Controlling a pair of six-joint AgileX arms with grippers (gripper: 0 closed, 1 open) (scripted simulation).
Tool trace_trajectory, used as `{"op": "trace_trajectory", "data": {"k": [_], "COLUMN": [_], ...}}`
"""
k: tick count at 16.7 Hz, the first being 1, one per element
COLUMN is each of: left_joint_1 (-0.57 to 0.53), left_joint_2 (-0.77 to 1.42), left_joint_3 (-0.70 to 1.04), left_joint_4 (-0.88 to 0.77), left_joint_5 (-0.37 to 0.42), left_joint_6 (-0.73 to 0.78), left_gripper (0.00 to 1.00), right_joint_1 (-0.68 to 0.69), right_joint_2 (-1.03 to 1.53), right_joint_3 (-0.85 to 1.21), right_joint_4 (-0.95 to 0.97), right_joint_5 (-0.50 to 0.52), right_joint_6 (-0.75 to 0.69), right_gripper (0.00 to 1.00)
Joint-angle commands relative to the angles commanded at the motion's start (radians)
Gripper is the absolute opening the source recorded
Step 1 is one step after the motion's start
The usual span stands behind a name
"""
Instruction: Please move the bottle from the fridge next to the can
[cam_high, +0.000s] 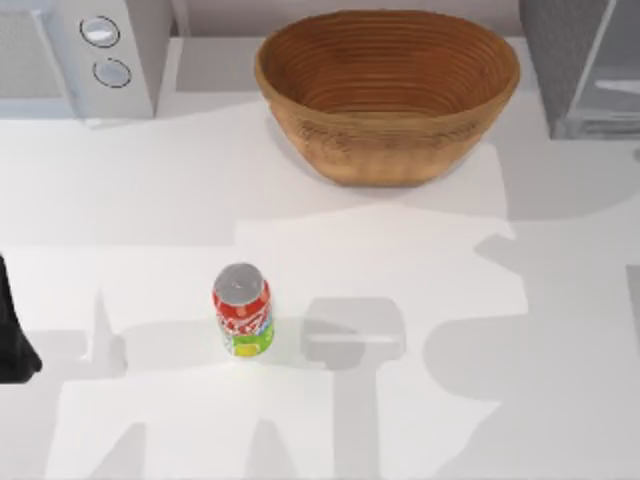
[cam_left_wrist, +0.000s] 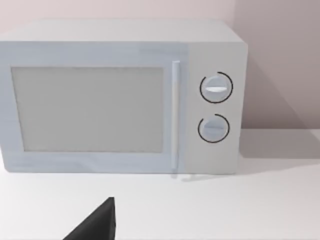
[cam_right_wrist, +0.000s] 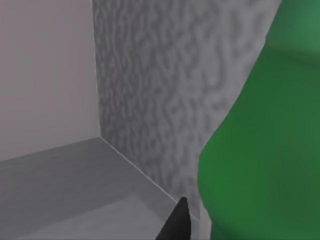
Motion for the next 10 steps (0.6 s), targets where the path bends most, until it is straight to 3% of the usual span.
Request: {"op": "trace_trajectory", "data": {"k": [5, 10], "left_joint_1": [0.0, 0.0], "left_joint_2": [0.0, 0.0], "left_joint_3": [0.0, 0.0], "left_joint_4": [0.0, 0.0], "left_joint_5": [0.0, 0.0], "left_joint_6": [0.0, 0.0], "left_gripper": [1.0, 1.0], "right_joint_1": [0.04, 0.302], "right_joint_2": [0.012, 0.061], "right_joint_3": [0.0, -0.034], "right_joint_4": [0.007, 0.059], "right_joint_5": [0.022, 0.151], "right_joint_6": [0.005, 0.025], "right_gripper": [0.0, 0.0]}}
